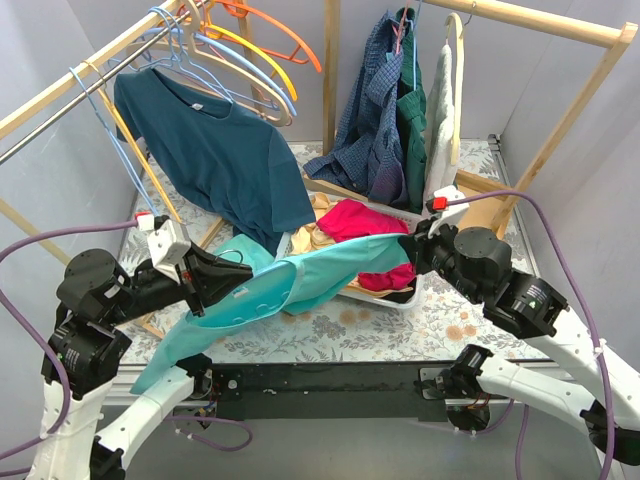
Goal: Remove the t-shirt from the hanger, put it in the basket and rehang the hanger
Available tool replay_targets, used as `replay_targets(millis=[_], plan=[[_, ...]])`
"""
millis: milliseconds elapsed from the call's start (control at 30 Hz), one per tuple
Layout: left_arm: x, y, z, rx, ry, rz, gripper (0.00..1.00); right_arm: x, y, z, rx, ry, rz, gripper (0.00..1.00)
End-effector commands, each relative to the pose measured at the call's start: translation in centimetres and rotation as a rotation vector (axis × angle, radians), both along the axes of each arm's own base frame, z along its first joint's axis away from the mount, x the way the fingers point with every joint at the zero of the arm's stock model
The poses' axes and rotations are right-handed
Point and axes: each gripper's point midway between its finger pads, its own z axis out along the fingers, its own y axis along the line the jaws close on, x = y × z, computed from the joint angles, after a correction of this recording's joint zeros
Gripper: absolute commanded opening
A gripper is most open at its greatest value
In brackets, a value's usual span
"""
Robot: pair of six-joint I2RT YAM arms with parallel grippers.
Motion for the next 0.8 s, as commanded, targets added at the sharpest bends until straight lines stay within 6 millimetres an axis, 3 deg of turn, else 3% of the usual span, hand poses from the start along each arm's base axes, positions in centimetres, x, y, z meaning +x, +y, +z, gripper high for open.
replay_targets(millis=[0,467,633,767], plan=[[-1.2,0.4,1.5,-0.019,-0.056,-0.014,0.00,1.6,-4.2,1.5,0.023,-0.053,-0.247,0.01],[-2.8,0.7,2.3,-0.026,-0.095,-0.044,0.00,2.7,-8.5,0.1,0.033,-0.032,-0.518,0.01],[-3.1,1.0,3.5,-0.034,-0.132,-0.039,0.00,2.6,-10.7,-0.3,0.057,-0.049,-0.621,0.01],[-3.1,0.9,4.5,-0.034,-0.163,-0.047,0.00,2.4,-12.2,0.4,0.088,-0.081,-0.676,0.01]])
